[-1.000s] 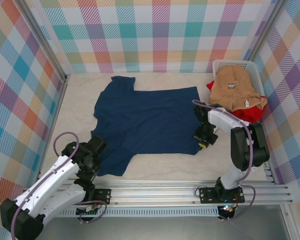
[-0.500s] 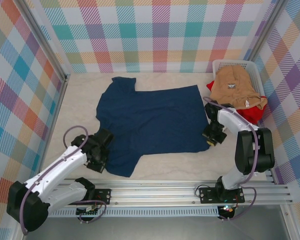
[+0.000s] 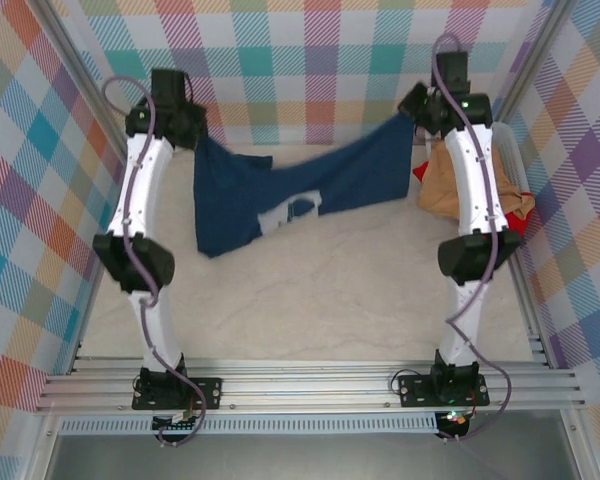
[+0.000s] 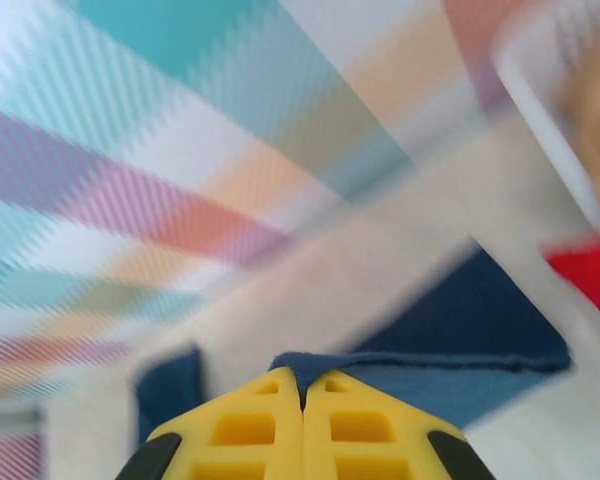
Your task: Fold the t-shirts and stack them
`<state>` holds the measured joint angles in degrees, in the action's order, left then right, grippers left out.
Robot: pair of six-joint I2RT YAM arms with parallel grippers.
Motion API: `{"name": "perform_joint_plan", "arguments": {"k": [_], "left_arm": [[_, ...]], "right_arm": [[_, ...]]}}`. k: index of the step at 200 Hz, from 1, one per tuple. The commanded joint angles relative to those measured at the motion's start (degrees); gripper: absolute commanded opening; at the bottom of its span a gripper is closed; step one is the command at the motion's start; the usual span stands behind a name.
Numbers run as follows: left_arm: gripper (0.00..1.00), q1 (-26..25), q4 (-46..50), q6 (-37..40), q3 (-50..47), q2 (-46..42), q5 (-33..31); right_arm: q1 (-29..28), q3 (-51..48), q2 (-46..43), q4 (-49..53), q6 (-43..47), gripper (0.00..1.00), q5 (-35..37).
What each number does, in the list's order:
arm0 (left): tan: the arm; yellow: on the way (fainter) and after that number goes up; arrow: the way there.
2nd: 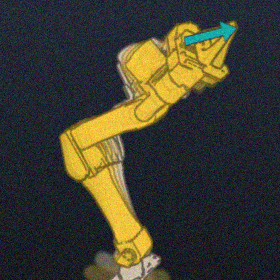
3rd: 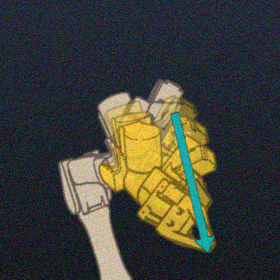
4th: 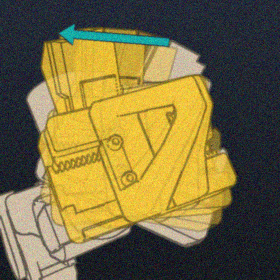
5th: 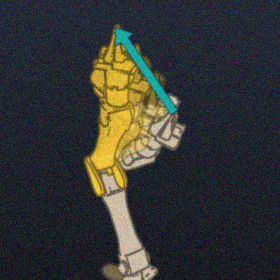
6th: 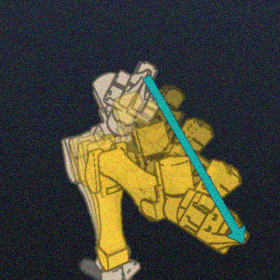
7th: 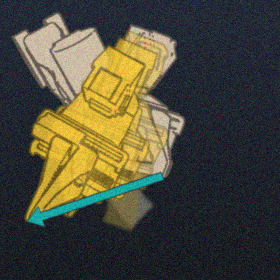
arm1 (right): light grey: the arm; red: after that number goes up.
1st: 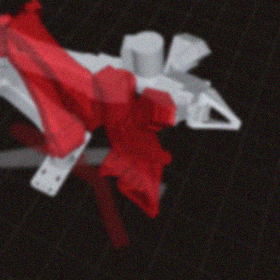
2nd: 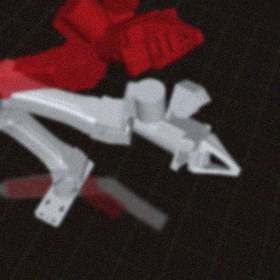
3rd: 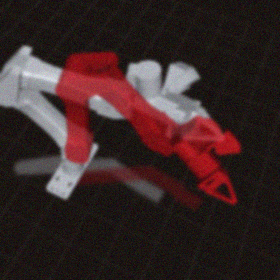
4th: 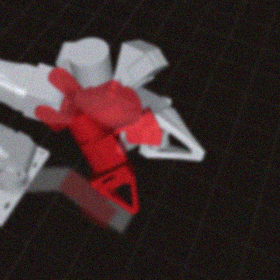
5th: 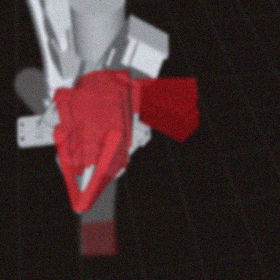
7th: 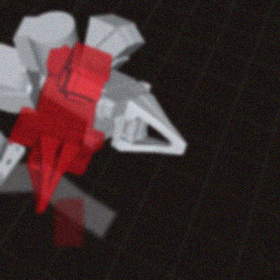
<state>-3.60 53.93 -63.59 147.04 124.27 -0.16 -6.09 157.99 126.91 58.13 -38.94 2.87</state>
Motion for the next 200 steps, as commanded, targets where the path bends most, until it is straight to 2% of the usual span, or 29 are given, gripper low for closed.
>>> {"name": "perform_joint_plan", "arguments": {"k": [1, 12, 31, 51, 77, 105, 124, 134, 155, 200], "left_arm": [[0.0, 4.5, -3.7, -3.8, 31.9, 5.7, 6.9], [0.0, 6.1, -12.0, -5.4, 26.9, 2.2, 10.4], [0.0, 6.4, -25.7, 0.8, 18.1, -6.0, 13.3], [0.0, 5.4, -27.9, 11.4, 12.5, -15.2, 11.3], [0.0, 5.3, -28.0, 13.8, -1.8, -26.4, 9.6], [0.0, 4.9, -22.8, 14.7, -20.6, -36.5, 10.7], [0.0, 4.9, -27.5, 14.3, -32.3, -45.7, 7.3], [0.0, 4.9, -27.7, 15.2, -32.0, -47.7, 5.3], [0.0, 4.9, -27.8, 16.6, -25.0, -47.0, 3.1], [0.0, 4.9, -22.6, 14.4, -7.8, -35.1, 3.1]], "right_arm": [[3.6, 15.2, 1.5, -2.1, -2.8, 0.0, -6.4], [4.6, 7.1, -3.3, -10.6, -4.0, 0.0, -9.5], [5.1, -12.8, -14.8, -27.2, -4.1, 0.0, -11.8], [5.8, -26.9, -24.7, -36.1, -4.6, 0.0, -11.0], [6.4, -38.5, -33.4, -39.6, -5.3, 0.0, -10.8], [6.4, -49.9, -39.1, -38.9, -8.1, 0.0, -15.7], [6.4, -58.0, -45.5, -40.8, -8.7, 0.0, -15.4], [6.4, -59.3, -47.9, -40.9, -8.3, 0.0, -14.6], [6.4, -58.7, -50.0, -42.2, -7.8, 0.0, -13.1], [6.4, -52.4, -45.6, -45.1, -10.2, 0.0, -11.8]]}}
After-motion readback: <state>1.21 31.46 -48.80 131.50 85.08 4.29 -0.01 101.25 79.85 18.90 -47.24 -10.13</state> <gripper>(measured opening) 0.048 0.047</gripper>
